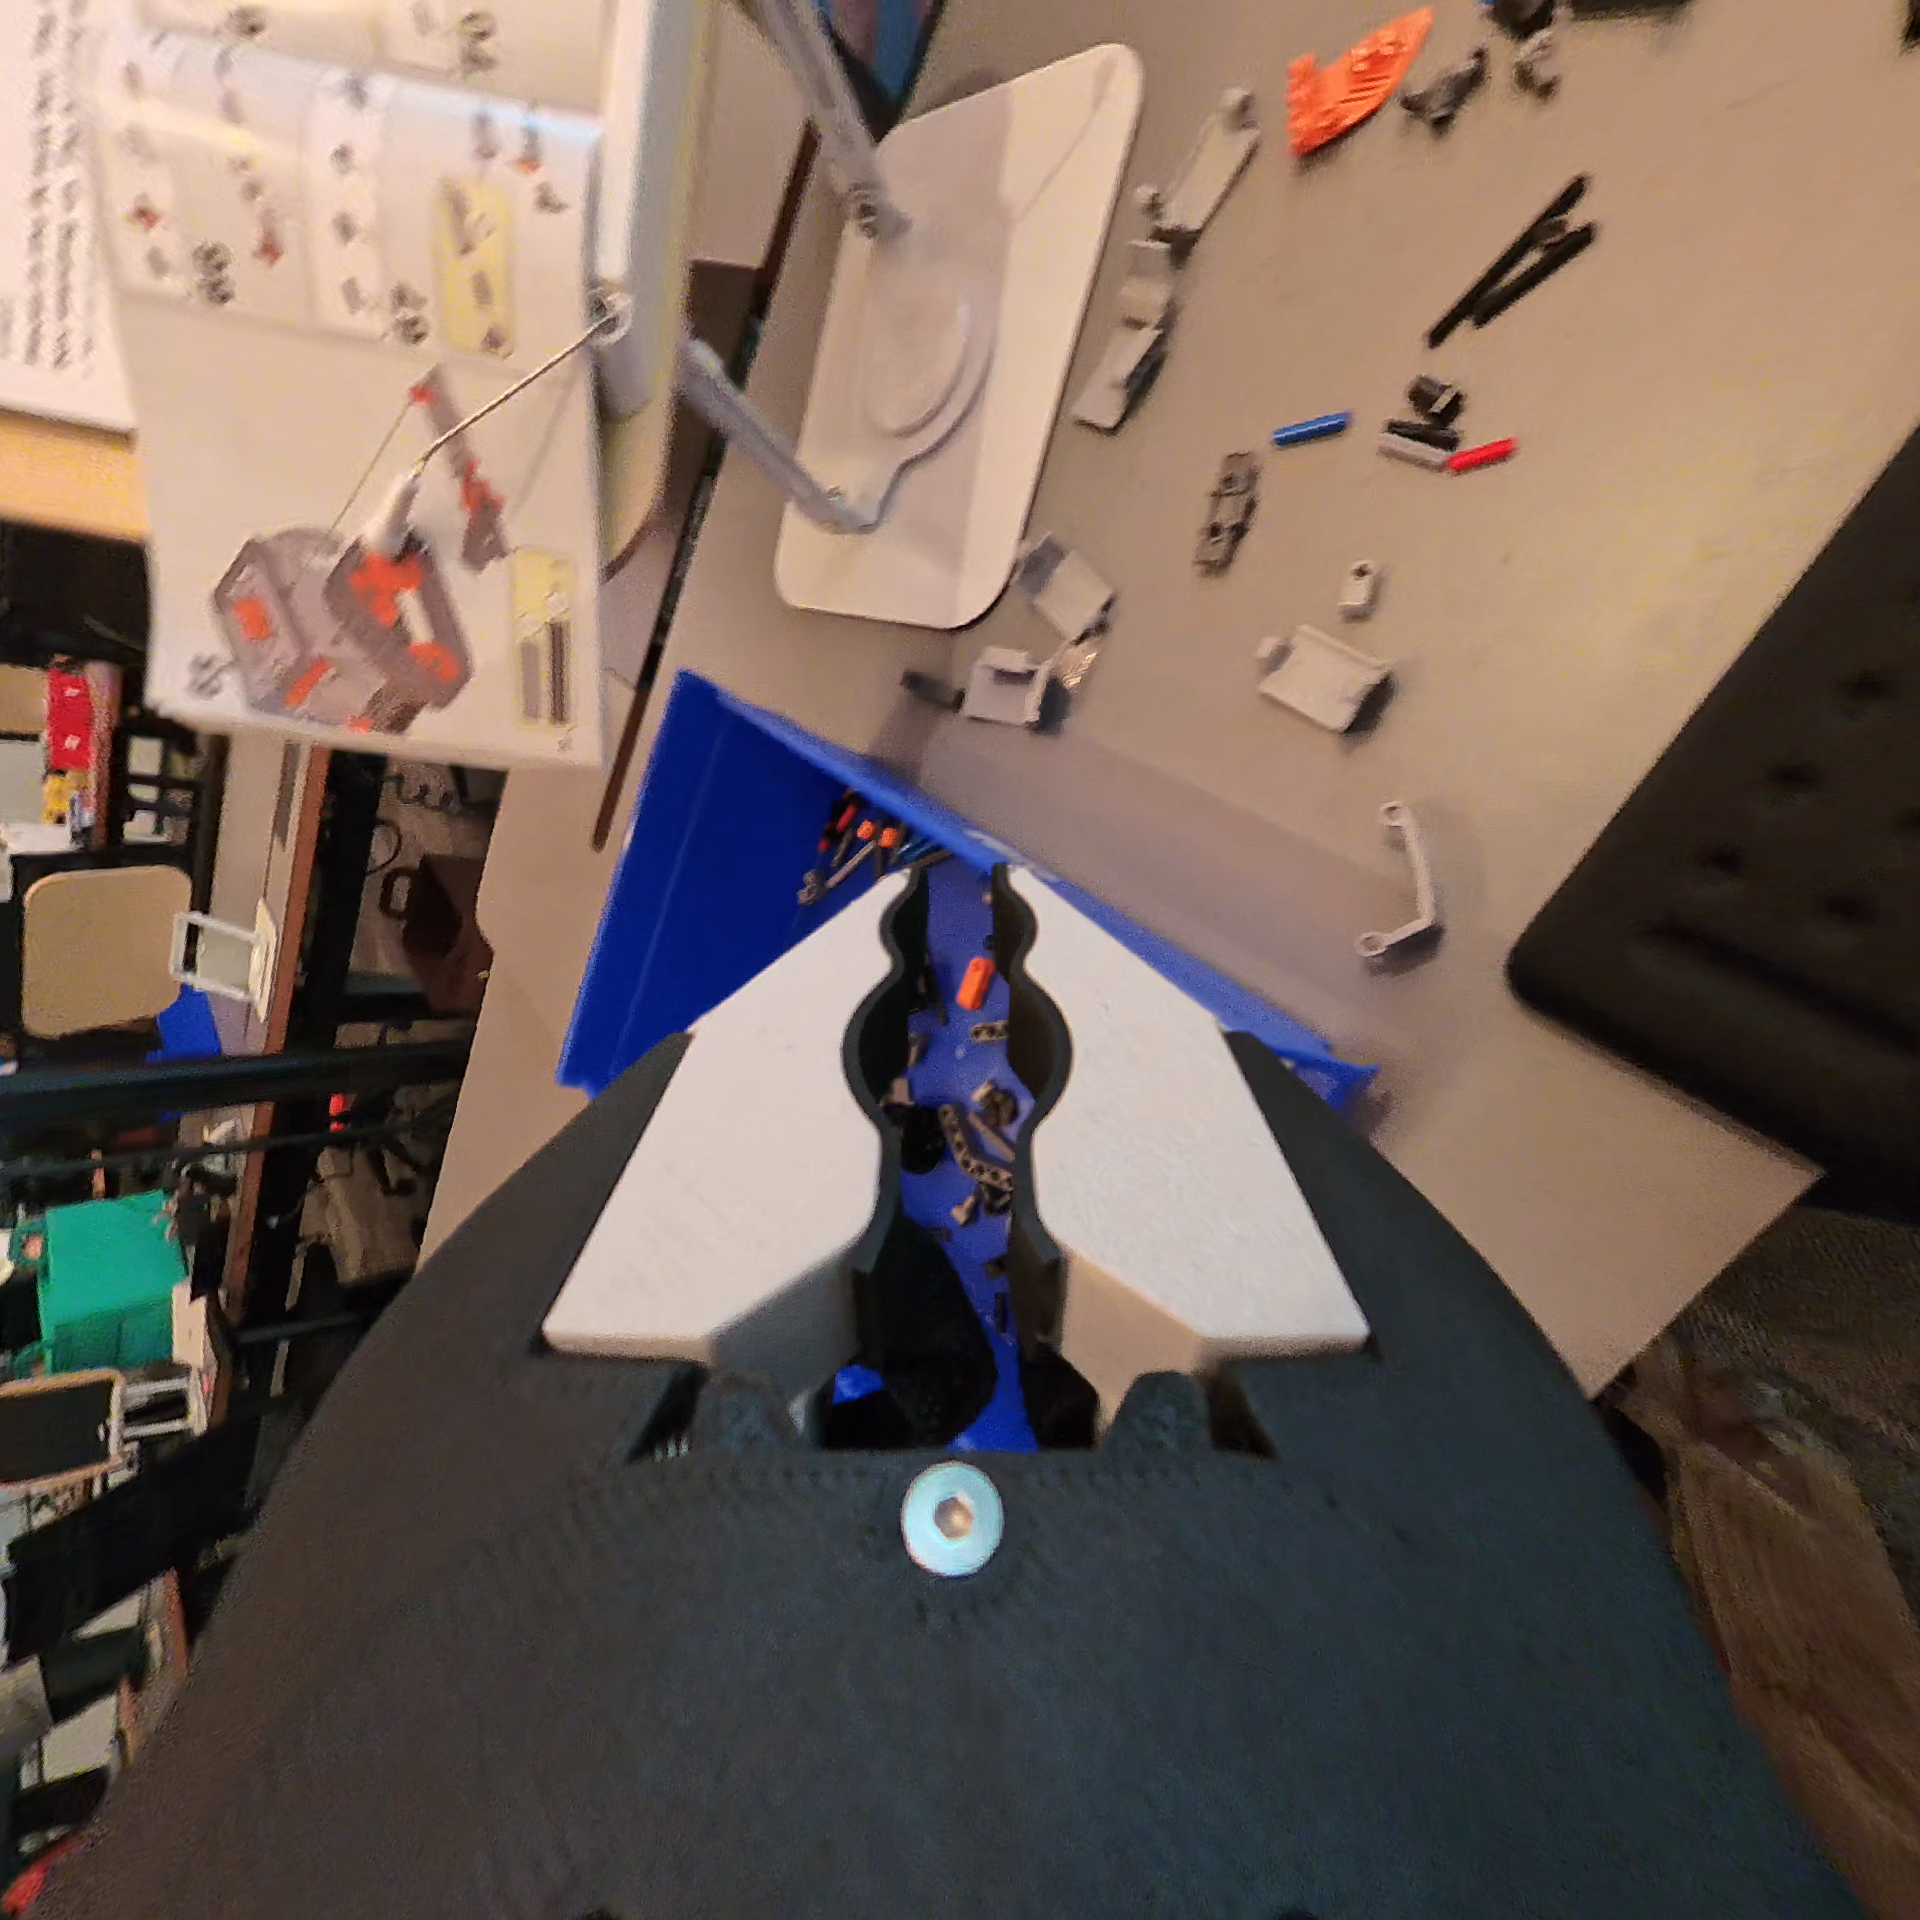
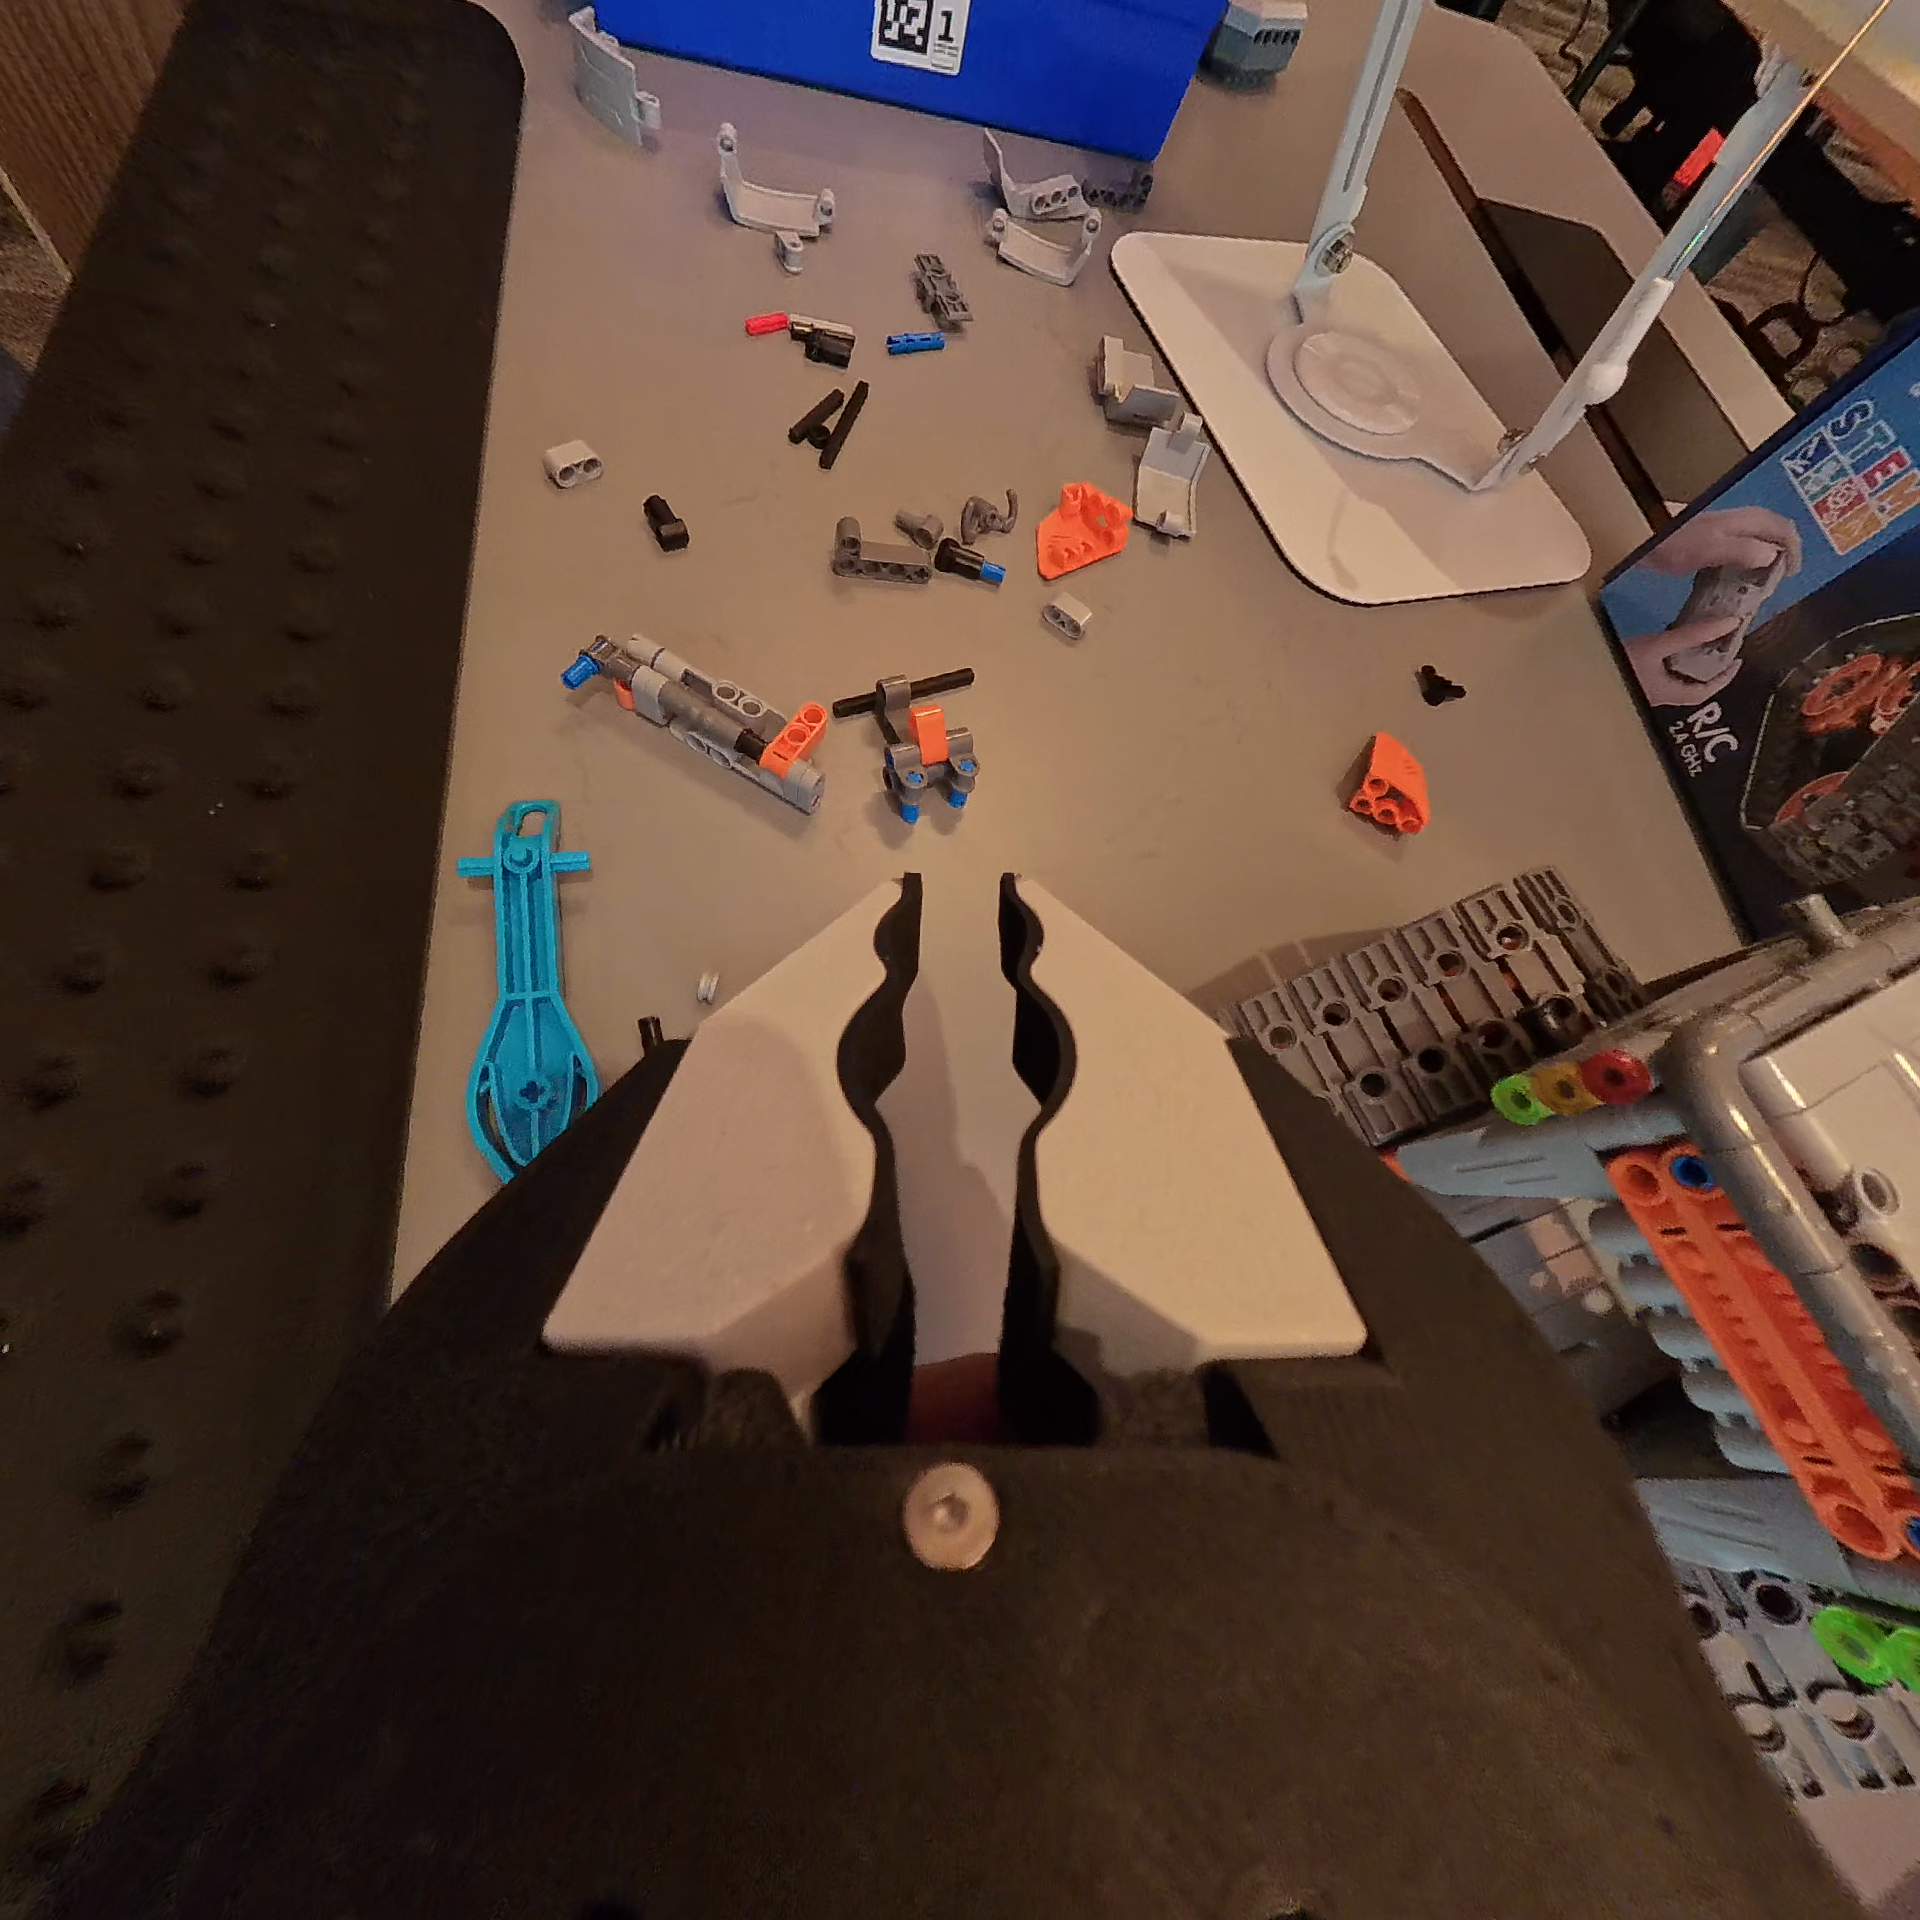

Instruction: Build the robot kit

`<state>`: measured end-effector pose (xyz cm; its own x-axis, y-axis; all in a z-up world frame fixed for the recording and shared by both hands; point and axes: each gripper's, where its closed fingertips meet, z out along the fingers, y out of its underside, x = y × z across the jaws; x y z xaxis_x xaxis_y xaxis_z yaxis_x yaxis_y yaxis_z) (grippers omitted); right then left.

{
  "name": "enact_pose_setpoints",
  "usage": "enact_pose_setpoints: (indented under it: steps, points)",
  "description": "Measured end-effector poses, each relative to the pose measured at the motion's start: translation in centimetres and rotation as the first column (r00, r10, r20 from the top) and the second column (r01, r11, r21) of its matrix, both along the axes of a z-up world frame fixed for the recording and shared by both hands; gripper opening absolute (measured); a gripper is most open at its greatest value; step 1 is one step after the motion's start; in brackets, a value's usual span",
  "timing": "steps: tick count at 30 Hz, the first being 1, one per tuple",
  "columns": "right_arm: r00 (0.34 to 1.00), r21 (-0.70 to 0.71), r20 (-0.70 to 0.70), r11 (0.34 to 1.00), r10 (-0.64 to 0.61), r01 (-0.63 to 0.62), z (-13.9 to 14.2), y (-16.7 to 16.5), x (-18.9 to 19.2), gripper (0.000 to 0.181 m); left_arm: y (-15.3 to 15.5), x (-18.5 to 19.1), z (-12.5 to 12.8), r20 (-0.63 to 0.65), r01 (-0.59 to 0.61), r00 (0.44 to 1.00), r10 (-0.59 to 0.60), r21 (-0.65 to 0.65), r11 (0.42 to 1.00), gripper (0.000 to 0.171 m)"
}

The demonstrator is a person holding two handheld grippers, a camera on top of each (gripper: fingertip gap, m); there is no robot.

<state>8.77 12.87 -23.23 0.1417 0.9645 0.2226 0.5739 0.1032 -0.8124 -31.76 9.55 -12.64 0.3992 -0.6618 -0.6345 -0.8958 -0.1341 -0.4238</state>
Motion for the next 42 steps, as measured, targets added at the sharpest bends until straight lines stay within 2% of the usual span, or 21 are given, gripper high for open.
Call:
enact_pose_setpoints:
  steps: [4,8,16,24,30,34,38,42]
  points:
    - [1.0,-0.004,0.011,1.0,0.0,0.0,-0.4,0.1,0.1,0.013,-0.5,3.3,-2.3,-0.025,0.1,0.995,-0.102,-0.052,0.994,0.011]
    - [1.0,-0.01,0.007,1.0,-0.01,0.01,-0.7,0.2,0.5,0.013,-0.1,3.2,-2.5,-0.011,0.106,0.994,-0.107,-0.058,0.993,0.011]
    - [1.0,-0.004,0.013,1.0,-0.007,0.007,-0.1,0.0,-0.1,0.013,1.3,-2.0,-0.2,0.008,0.0,1.0,0.0,-0.004,1.0,0.01]
    - [0.999,0.021,0.035,1.0,0.0,-0.001,1.0,-0.7,-2.3,0.013,3.0,-10.8,0.5,-0.062,-0.225,0.972,0.225,0.005,0.974,0.01]
    - [1.0,0.041,0.014,0.999,0.013,-0.013,2.1,-0.6,-5.2,0.013,4.2,-13.5,-1.5,-0.016,-0.26,0.966,0.26,-0.102,0.96,0.01]
    - [1.0,0.043,-0.004,0.999,0.022,-0.022,2.4,-0.5,-7.0,0.012,4.9,-14.0,-4.4,-0.016,-0.229,0.973,0.232,-0.242,0.943,0.011]
    - [1.0,0.041,-0.005,0.999,0.031,-0.031,2.4,-0.2,-8.5,0.013,5.2,-15.0,-7.9,-0.119,-0.237,0.971,0.205,-0.432,0.87,0.014]
    - [0.999,0.05,-0.004,0.997,0.054,-0.053,2.4,-0.2,-9.7,0.013,6.0,-16.6,-10.4,-0.27,-0.277,0.952,0.145,-0.557,0.783,0.015]
